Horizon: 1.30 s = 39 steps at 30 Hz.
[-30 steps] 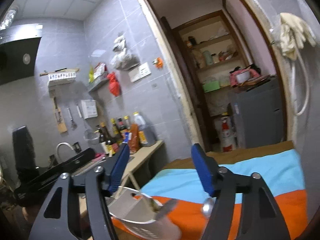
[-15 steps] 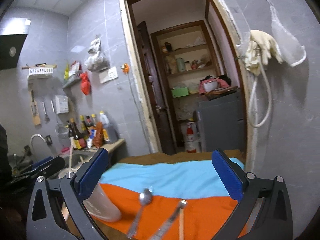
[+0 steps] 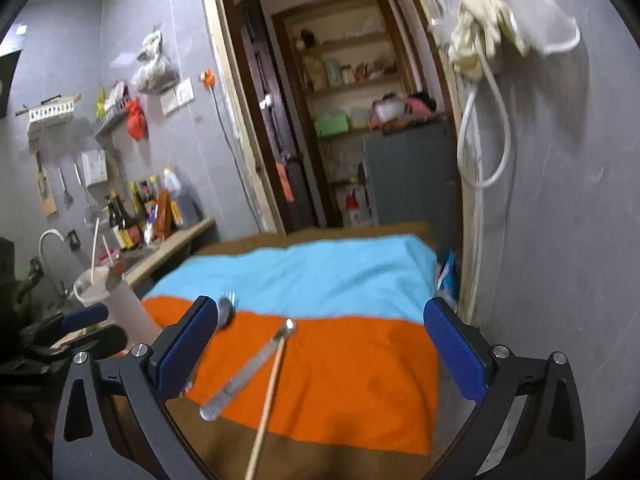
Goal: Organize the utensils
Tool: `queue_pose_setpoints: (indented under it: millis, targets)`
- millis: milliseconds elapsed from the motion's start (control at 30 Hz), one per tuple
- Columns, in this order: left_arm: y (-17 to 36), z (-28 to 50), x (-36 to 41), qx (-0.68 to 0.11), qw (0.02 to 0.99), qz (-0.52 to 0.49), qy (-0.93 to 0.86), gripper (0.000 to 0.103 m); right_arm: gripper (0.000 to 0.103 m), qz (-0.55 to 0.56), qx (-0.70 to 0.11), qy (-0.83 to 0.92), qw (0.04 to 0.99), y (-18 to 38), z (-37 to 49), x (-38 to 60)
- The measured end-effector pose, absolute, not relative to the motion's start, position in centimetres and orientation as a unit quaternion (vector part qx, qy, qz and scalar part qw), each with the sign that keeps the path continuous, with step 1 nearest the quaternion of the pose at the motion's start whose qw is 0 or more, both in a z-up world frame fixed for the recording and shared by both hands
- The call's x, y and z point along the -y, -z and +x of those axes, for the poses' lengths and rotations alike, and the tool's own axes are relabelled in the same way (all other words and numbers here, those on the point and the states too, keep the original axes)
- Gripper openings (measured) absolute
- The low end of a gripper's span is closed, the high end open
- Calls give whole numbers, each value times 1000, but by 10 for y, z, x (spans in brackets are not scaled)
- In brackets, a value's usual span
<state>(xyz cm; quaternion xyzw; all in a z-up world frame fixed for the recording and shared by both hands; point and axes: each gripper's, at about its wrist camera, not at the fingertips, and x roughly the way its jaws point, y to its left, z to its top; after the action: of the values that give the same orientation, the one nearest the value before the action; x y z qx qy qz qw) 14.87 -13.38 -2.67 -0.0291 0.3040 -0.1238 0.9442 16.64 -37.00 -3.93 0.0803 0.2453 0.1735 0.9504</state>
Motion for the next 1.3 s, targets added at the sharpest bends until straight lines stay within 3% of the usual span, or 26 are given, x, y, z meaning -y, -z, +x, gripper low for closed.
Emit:
queue_pose_setpoints:
  millis: [133, 200, 467, 600, 767, 1300]
  targets:
    - [44, 162, 144, -330, 939, -16, 99, 91, 93, 96, -274, -178, 940, 56, 170, 377]
    - [52, 167, 144, -341, 936, -13, 90, 86, 83, 99, -289, -179, 935, 62, 173, 380]
    - [77, 198, 152, -387, 921, -3, 40, 51, 50, 93, -348, -210, 909, 78, 184, 373]
    - [86, 212, 157, -400, 916, 13, 21, 40, 39, 94, -367, -235, 895, 85, 188, 367]
    - [102, 226, 154, -422, 906, 13, -8, 33, 33, 86, -391, -270, 876, 91, 188, 353]
    - [119, 239, 141, -454, 890, 3, -32, 33, 25, 42, -452, -292, 842, 114, 184, 319]
